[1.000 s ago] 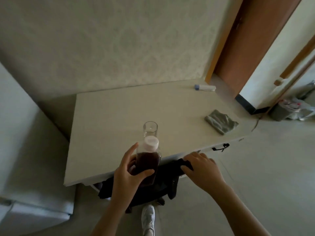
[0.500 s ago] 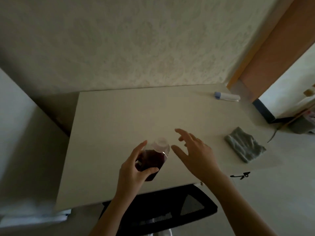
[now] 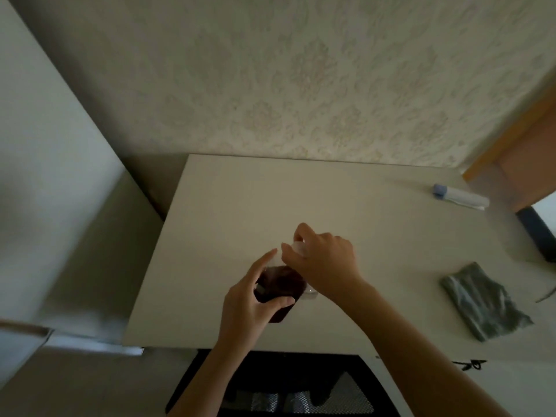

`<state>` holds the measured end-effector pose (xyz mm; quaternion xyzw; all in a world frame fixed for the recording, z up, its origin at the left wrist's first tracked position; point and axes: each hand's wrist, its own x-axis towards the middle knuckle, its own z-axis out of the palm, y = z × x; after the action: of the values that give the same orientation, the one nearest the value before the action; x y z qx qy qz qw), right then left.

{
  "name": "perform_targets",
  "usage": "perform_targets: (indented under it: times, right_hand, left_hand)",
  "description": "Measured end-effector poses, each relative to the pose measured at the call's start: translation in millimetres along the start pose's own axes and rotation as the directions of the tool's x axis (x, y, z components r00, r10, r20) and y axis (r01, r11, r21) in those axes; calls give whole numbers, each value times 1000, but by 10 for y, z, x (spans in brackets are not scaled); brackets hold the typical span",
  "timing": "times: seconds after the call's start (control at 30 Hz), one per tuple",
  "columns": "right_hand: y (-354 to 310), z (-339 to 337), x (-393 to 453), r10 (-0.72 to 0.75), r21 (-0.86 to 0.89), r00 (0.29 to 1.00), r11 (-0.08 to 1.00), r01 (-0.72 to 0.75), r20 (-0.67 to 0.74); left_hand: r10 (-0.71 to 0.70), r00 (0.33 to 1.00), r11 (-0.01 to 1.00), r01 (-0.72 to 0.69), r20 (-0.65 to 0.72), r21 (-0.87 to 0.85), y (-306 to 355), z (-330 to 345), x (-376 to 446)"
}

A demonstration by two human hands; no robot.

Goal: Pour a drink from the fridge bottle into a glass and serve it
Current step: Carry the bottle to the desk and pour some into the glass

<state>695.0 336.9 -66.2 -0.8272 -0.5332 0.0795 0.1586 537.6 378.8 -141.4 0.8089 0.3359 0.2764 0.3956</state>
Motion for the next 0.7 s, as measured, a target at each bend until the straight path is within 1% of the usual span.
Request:
perform_targets:
  times: [0.07, 0.17, 0.27, 0.33, 0.37, 0.43, 0.5, 0.57, 0.63, 0.7]
  right_hand:
    - [-10, 0, 14, -66, 32, 998, 997, 67, -15]
    - [12, -32, 23, -205, 36, 978, 978, 206, -25]
    - [48, -94, 26, -346, 37, 936, 936, 349, -67]
    - [70, -157, 41, -441, 55, 894, 893, 446, -82]
    - [91, -187, 55, -487, 58, 871, 870, 490, -56]
    - [148, -246, 89, -560, 59, 827, 828, 558, 48]
    - [193, -297, 102, -578, 76, 805, 816, 573, 137]
    - [202, -308, 99, -550, 56, 814, 834, 550, 187]
    - [177, -262, 87, -483, -57, 857, 865, 499, 180]
    - [150, -217, 63, -387, -244, 901, 871, 426, 194]
  left_hand:
    - [-1, 999, 1000, 2, -36, 13, 10, -2, -20]
    - [-15, 997, 999, 18, -75, 44, 33, -15, -31]
    - [-19, 997, 998, 23, -75, 56, 46, -40, -12]
    - [-34, 999, 999, 34, -40, 10, 46, -57, 3]
    - [-46, 999, 999, 45, -20, -12, 39, -58, 3]
    - [-54, 998, 998, 54, -11, -20, 31, -58, -5]
    - [-36, 999, 999, 36, -30, 6, 36, -53, -15]
    - [-17, 999, 999, 19, -52, 31, 52, -36, -25]
    - [-5, 998, 999, 9, -69, 49, 67, -1, -40]
    - [7, 997, 997, -1, -75, 71, 96, 38, -64]
